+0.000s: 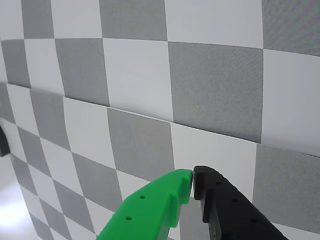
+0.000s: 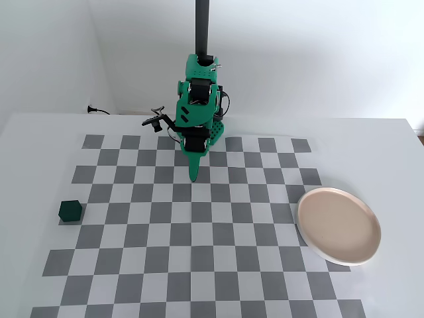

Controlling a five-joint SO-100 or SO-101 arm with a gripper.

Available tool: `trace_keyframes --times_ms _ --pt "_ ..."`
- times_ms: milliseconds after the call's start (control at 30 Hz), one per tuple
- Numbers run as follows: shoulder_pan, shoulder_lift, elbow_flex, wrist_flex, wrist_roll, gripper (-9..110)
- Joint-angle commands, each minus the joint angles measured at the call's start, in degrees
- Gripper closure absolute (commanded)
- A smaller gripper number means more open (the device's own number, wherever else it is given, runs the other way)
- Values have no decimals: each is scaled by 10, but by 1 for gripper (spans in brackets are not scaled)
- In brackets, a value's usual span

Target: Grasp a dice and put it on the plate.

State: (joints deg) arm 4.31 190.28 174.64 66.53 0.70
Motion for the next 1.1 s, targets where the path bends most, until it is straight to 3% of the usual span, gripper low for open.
trace_keyframes --times_ms 0,800,1067 --pt "-14 8 -10 -10 -11 106" --pt "-39 8 -10 -10 -35 106" --pt "-38 8 16 -91 -83 106"
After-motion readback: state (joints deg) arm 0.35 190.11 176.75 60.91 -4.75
